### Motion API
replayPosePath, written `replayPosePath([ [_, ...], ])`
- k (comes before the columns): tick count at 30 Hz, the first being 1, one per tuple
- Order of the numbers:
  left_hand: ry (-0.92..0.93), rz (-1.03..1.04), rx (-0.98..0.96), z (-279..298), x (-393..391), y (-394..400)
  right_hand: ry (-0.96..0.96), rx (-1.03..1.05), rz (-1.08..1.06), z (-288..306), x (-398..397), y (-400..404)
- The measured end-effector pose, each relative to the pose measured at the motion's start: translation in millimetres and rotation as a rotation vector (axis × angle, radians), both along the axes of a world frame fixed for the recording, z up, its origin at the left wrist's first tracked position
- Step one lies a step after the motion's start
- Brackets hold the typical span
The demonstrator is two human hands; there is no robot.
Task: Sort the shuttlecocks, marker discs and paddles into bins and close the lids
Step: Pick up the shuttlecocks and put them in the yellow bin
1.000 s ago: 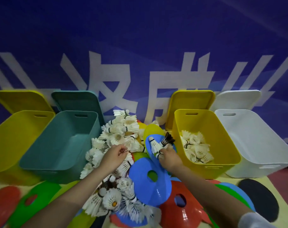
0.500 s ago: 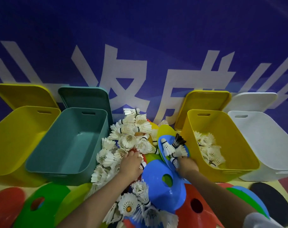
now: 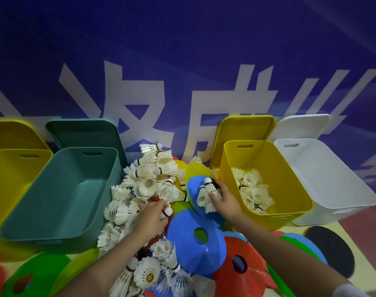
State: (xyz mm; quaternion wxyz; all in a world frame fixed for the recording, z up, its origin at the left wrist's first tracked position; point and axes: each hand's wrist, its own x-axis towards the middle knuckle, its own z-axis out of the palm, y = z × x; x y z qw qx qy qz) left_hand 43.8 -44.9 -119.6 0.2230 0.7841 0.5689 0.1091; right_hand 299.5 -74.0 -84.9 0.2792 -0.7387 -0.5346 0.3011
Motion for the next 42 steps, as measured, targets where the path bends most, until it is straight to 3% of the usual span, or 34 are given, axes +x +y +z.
replayPosePath([
  [6,-0.466,0.167,-0.081,26,7,1,0.307,-0.079,-0.015,-5,2,11],
  [10,-0.677,0.249,-0.077,45,14,0,0.417,0.025,-0.069,4,6,20],
  [15,-0.786,0.284,-0.049,57,31,6,0.424,0.241,-0.111,22,18,35],
  [21,-0.911,0.332,-0.064,67,67,20,0.521,0.304,-0.163,45,57,46],
  [26,-0.974,0.323,-0.117,76,113,24,0.372,0.258,-0.255,43,124,38],
  [30,-0.931,0.304,-0.171,73,152,21,0.156,0.057,-0.248,29,180,19],
  [36,-0.845,0.323,-0.213,59,194,6,-0.036,-0.222,0.006,-4,219,3],
  [42,-0.812,0.370,-0.239,51,220,-8,-0.125,-0.285,0.318,-18,219,8],
])
